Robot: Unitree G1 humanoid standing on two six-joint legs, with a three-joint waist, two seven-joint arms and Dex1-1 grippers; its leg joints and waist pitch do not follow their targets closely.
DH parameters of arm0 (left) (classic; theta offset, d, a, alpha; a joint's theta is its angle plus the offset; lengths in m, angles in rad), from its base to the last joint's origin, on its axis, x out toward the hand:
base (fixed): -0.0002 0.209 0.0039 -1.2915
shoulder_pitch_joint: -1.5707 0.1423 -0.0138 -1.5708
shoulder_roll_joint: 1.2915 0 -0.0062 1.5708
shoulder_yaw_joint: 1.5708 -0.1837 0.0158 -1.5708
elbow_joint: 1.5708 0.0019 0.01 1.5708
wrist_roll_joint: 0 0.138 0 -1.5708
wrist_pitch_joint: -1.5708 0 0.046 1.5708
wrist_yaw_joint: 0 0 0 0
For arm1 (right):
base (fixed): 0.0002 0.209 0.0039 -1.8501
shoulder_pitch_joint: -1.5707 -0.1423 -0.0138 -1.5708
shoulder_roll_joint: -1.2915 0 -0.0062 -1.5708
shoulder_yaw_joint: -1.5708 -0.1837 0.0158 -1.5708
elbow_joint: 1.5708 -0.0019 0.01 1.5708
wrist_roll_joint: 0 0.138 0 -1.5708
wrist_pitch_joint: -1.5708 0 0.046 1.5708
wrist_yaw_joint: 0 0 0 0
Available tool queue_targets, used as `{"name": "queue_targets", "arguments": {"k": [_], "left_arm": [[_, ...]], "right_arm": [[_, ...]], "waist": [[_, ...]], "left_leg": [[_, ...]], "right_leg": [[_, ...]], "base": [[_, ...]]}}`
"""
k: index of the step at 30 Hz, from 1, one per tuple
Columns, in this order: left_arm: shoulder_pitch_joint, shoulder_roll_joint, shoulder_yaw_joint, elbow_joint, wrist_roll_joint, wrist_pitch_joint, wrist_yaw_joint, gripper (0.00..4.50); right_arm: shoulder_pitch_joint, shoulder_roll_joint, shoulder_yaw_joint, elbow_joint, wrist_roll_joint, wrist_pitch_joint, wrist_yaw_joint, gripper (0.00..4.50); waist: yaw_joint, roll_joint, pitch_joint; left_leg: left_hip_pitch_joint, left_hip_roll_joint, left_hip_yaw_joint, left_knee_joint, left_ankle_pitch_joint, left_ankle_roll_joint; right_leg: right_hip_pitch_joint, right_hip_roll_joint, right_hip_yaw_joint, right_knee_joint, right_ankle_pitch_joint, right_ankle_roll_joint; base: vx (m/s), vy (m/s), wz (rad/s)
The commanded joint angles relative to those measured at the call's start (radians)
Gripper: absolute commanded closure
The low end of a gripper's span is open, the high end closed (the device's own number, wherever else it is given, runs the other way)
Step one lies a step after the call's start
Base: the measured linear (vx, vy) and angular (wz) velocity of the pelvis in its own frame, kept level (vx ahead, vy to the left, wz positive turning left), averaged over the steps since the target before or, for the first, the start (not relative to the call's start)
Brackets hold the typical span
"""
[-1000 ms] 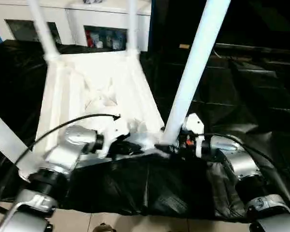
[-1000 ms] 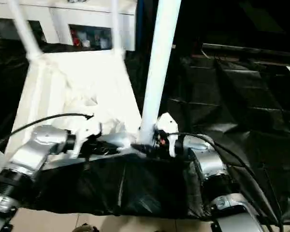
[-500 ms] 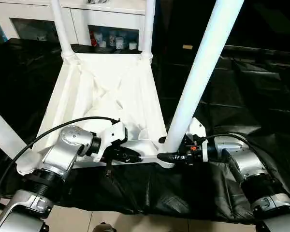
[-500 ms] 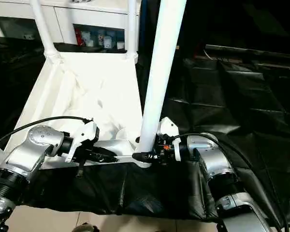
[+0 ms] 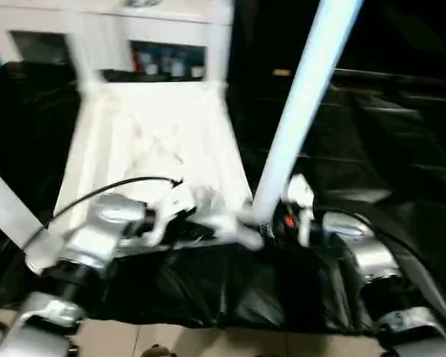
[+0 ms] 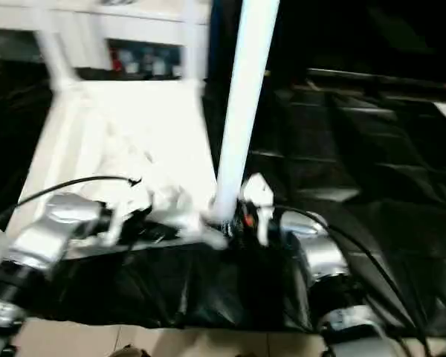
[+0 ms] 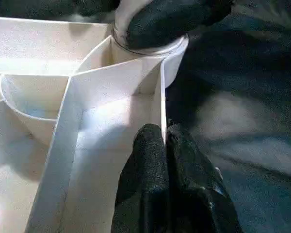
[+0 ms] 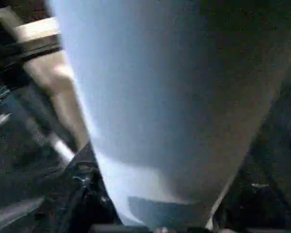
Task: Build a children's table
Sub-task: Rotate leg to tighten
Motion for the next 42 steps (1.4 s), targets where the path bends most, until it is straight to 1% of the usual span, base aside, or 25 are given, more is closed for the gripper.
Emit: {"name": "queue_targets", "arguments": {"k": [1, 2, 3, 5, 7, 9, 11, 13, 14, 17, 18, 19, 20, 24, 25, 27, 28, 29, 31, 32, 35, 36, 39, 41, 42], "left_arm": [[0.0, -0.069, -0.021, 0.014, -0.001, 0.031, 0.089, 4.5], [-0.007, -0.116, -0.018, 0.015, 0.011, 0.055, 0.153, 4.5], [-0.008, -0.129, -0.018, 0.015, 0.013, 0.062, 0.17, 4.5], [-0.013, -0.19, -0.018, 0.013, 0.024, 0.092, 0.248, 4.5], [-0.011, -0.223, -0.021, 0.002, 0.027, 0.109, 0.29, 4.5], [-0.007, -0.24, -0.028, -0.008, 0.03, 0.116, 0.305, 4.5], [0.003, -0.251, -0.039, -0.026, 0.034, 0.123, 0.306, 4.5], [0.009, -0.241, -0.042, -0.031, 0.034, 0.115, 0.29, 4.5], [0.012, -0.236, -0.041, -0.034, 0.034, 0.113, 0.285, 4.5], [0.023, -0.199, -0.034, -0.044, 0.021, 0.085, 0.231, 4.5], [0.026, -0.19, -0.032, -0.048, 0.018, 0.08, 0.216, 4.5], [0.033, -0.176, -0.026, -0.058, 0.013, 0.079, 0.196, 4.5], [0.034, -0.171, -0.025, -0.059, 0.011, 0.076, 0.19, 4.5], [0.046, -0.11, -0.018, -0.08, -0.024, 0.051, 0.091, 4.5], [0.049, -0.086, -0.015, -0.085, -0.034, 0.05, 0.057, 4.5], [0.048, -0.064, -0.012, -0.086, -0.04, 0.04, 0.025, 4.5], [0.048, -0.056, -0.011, -0.086, -0.043, 0.035, 0.013, 4.5], [0.048, -0.032, -0.01, -0.086, -0.053, 0.027, -0.032, 4.5], [0.047, -0.013, -0.012, -0.085, -0.056, 0.021, -0.064, 4.5], [0.043, 0.001, -0.01, -0.081, -0.059, 0.016, -0.086, 4.5], [0.03, 0.034, -0.009, -0.073, -0.074, 0.019, -0.143, 4.5], [0.029, 0.037, -0.009, -0.072, -0.075, 0.018, -0.146, 4.5], [0.02, 0.061, -0.022, -0.06, -0.079, 0.008, -0.183, 4.5], [0.017, 0.065, -0.025, -0.053, -0.082, 0.006, -0.199, 4.5], [0.016, 0.065, -0.025, -0.05, -0.08, 0.003, -0.203, 4.5]], "right_arm": [[0.022, 0.06, 0.047, 0.031, -0.038, 0.051, -0.076, 2.22], [0.024, 0.104, 0.034, 0.039, -0.051, 0.081, -0.185, 2.41], [0.024, 0.117, 0.029, 0.043, -0.053, 0.09, -0.216, 2.41], [0.016, 0.175, 0.008, 0.066, -0.063, 0.1, -0.337, 2.46], [0.007, 0.204, 0.004, 0.081, -0.069, 0.096, -0.388, 2.51], [-0.003, 0.21, 0.018, 0.09, -0.091, 0.084, -0.408, 2.51], [-0.017, 0.216, 0.012, 0.095, -0.093, 0.067, -0.43, 2.51], [-0.014, 0.206, 0.014, 0.089, -0.096, 0.038, -0.417, 2.51], [-0.011, 0.202, 0.02, 0.085, -0.108, 0.024, -0.416, 1.96], [0.005, 0.172, 0.019, 0.064, -0.089, 0.02, -0.33, 1.82], [0.008, 0.165, 0.02, 0.058, -0.086, 0.02, -0.31, 1.63], [0.011, 0.152, 0.022, 0.046, -0.079, 0.023, -0.274, 1.47], [0.012, 0.146, 0.024, 0.042, -0.077, 0.025, -0.26, 1.38], [0.031, 0.059, 0.081, -0.026, -0.051, 0.038, -0.06, 1.23], [0.032, 0.033, 0.092, -0.039, -0.042, 0.039, -0.002, 1.23], [0.031, 0.005, 0.102, -0.05, -0.031, 0.037, 0.061, 1.23], [0.031, -0.006, 0.107, -0.053, -0.027, 0.034, 0.088, 1.23], [0.033, -0.027, 0.113, -0.066, -0.012, 0.035, 0.159, 1.23], [0.034, -0.044, 0.118, -0.077, 0.002, 0.039, 0.215, 1.23], [0.036, -0.06, 0.124, -0.087, 0.013, 0.052, 0.272, 1.23], [0.037, -0.094, 0.137, -0.105, 0.05, 0.097, 0.403, 1.23], [0.037, -0.096, 0.139, -0.107, 0.053, 0.101, 0.41, 1.59], [0.035, -0.119, 0.164, -0.121, 0.076, 0.132, 0.483, 1.64], [0.033, -0.129, 0.177, -0.123, 0.079, 0.143, 0.513, 1.99], [0.032, -0.133, 0.182, -0.123, 0.081, 0.149, 0.527, 2.01]], "waist": [[0.0, 0.0, -0.033], [-0.001, -0.003, -0.034], [-0.001, -0.003, -0.035], [-0.002, -0.002, -0.034], [-0.003, 0.001, -0.034], [-0.003, 0.001, -0.037], [-0.004, 0.007, -0.037], [-0.003, 0.004, -0.038], [-0.002, 0.006, -0.038], [-0.004, 0.005, -0.037], [-0.002, 0.005, -0.037], [-0.004, 0.004, -0.038], [-0.004, 0.004, -0.039], [-0.002, 0.002, -0.043], [-0.003, -0.001, -0.044], [0.0, 0.003, -0.044], [0.0, 0.003, -0.045], [0.0, -0.004, -0.045], [0.001, 0.001, -0.045], [-0.001, -0.001, -0.044], [0.005, 0.0, -0.044], [0.007, 0.0, -0.043], [0.013, 0.001, -0.044], [0.019, -0.001, -0.042], [0.02, -0.002, -0.042]], "left_leg": [[-0.001, 0.015, -0.002, -0.079, -0.322, -0.008], [-0.002, 0.015, -0.003, -0.079, -0.325, -0.007], [-0.003, 0.014, -0.004, -0.08, -0.319, -0.007], [-0.001, 0.014, -0.004, -0.08, -0.319, -0.011], [-0.001, 0.014, -0.004, -0.081, -0.332, -0.014], [-0.001, 0.013, -0.004, -0.08, -0.338, -0.011], [-0.003, 0.012, -0.004, -0.08, -0.34, -0.006], [-0.004, 0.011, -0.002, -0.079, -0.335, 0.001], [-0.006, 0.011, -0.003, -0.079, -0.331, 0.001], [-0.007, 0.012, -0.001, -0.079, -0.326, 0.008], [-0.006, 0.011, -0.002, -0.079, -0.326, 0.012], [-0.01, 0.012, -0.003, -0.081, -0.319, 0.015], [-0.009, 0.014, -0.002, -0.079, -0.307, 0.018], [-0.01, 0.013, 0.002, -0.072, -0.253, 0.042], [-0.009, 0.012, 0.006, -0.069, -0.234, 0.053], [-0.006, 0.015, 0.007, -0.068, -0.215, 0.06], [-0.006, 0.015, 0.007, -0.068, -0.206, 0.063], [-0.006, 0.015, 0.008, -0.066, -0.19, 0.065], [-0.004, 0.016, 0.008, -0.066, -0.191, 0.074], [-0.003, 0.016, 0.009, -0.065, -0.191, 0.077], [0.002, 0.019, 0.01, -0.063, -0.19, 0.087], [0.002, 0.02, 0.011, -0.063, -0.187, 0.089], [0.0, 0.022, 0.012, -0.062, -0.175, 0.084], [0.0, 0.022, 0.013, -0.061, -0.179, 0.079], [-0.001, 0.022, 0.013, -0.061, -0.179, 0.078]], "right_leg": [[0.028, -0.041, 0.03, -0.087, -0.412, -0.143], [0.03, -0.041, 0.03, -0.088, -0.434, -0.132], [0.029, -0.041, 0.03, -0.09, -0.439, -0.127], [0.024, -0.041, 0.031, -0.092, -0.443, -0.121], [0.023, -0.039, 0.031, -0.094, -0.443, -0.116], [0.023, -0.037, 0.029, -0.094, -0.426, -0.112], [0.024, -0.035, 0.029, -0.092, -0.397, -0.113], [0.025, -0.034, 0.03, -0.093, -0.384, -0.11], [0.025, -0.035, 0.03, -0.092, -0.379, -0.11], [0.026, -0.033, 0.03, -0.091, -0.36, -0.116], [0.027, -0.034, 0.029, -0.093, -0.364, -0.116], [0.03, -0.034, 0.03, -0.089, -0.351, -0.118], [0.03, -0.034, 0.03, -0.086, -0.323, -0.127], [0.038, -0.032, 0.029, -0.078, -0.236, -0.158], [0.038, -0.03, 0.029, -0.076, -0.207, -0.169], [0.037, -0.031, 0.029, -0.072, -0.179, -0.188], [0.04, -0.031, 0.028, -0.07, -0.165, -0.198], [0.04, -0.03, 0.028, -0.066, -0.137, -0.207], [0.04, -0.03, 0.027, -0.064, -0.128, -0.219], [0.039, -0.029, 0.028, -0.063, -0.116, -0.229], [0.04, -0.031, 0.027, -0.058, -0.096, -0.252], [0.039, -0.03, 0.027, -0.058, -0.093, -0.255], [0.041, -0.031, 0.025, -0.054, -0.084, -0.263], [0.04, -0.033, 0.026, -0.054, -0.097, -0.262], [0.04, -0.033, 0.026, -0.054, -0.099, -0.261]], "base": [[0.0, 0.0, 0.0], [0.0, 0.0, 0.0], [0.0, 0.0, 0.0], [0.0, 0.0, 0.0], [0.0, 0.0, 0.0], [0.0, 0.0, 0.0], [0.0, 0.0, 0.0], [0.0, 0.0, 0.0], [0.0, 0.0, 0.0], [0.0, 0.0, 0.0], [0.0, 0.0, 0.0], [0.0, 0.0, 0.0], [0.0, 0.0, 0.0], [0.0, 0.0, 0.0], [0.0, 0.0, 0.0], [0.0, 0.0, 0.0], [0.0, 0.0, 0.0], [0.0, 0.0, 0.0], [0.0, 0.0, 0.0], [0.0, 0.0, 0.0], [0.0, 0.0, 0.0], [0.0, 0.0, 0.0], [0.0, 0.0, 0.0], [0.0, 0.0, 0.0], [0.0, 0.0, 0.0]]}}
